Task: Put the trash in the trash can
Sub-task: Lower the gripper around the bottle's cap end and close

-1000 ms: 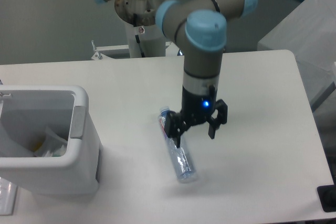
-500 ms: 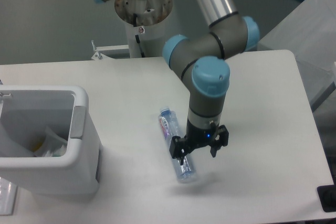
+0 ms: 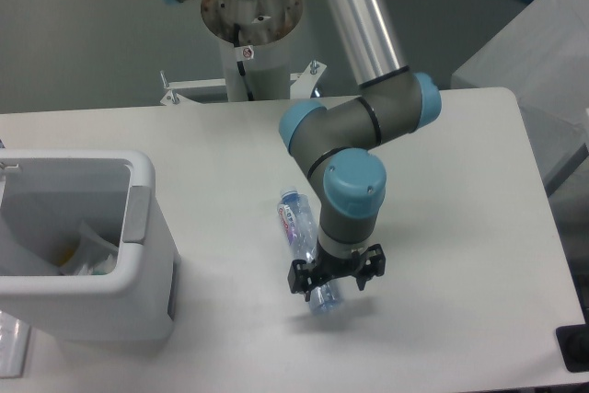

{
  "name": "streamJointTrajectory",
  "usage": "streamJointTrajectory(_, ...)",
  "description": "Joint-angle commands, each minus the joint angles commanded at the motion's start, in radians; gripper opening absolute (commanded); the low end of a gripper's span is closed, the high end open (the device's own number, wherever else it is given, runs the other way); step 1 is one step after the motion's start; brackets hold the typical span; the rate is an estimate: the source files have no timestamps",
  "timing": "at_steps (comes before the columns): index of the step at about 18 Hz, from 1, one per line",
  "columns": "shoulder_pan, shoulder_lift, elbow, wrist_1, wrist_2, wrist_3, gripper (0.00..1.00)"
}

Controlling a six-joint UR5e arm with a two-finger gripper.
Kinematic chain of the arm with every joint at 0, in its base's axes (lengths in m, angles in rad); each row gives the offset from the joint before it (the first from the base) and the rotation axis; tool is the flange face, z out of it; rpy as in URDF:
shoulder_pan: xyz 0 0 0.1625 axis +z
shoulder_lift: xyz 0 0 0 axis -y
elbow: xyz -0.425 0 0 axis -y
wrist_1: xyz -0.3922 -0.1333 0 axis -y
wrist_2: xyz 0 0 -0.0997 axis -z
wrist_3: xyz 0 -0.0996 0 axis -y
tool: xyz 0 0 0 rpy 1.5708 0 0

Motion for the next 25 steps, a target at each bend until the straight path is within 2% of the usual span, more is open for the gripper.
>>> streamJointTrajectory(10,-0.002,-0.038,0.003,0.002,0.002,-0.008,1.0)
streamJointTrajectory(14,0.0,-0.046,0.005,0.005,0.002,-0.003,0.88)
streamJointTrajectory(18,0.0,-0.043,0.006,0.005,0.002,0.0,0.71)
streamJointTrajectory(25,0.0,-0.045,0.006,0.008,0.0,0.003,0.63)
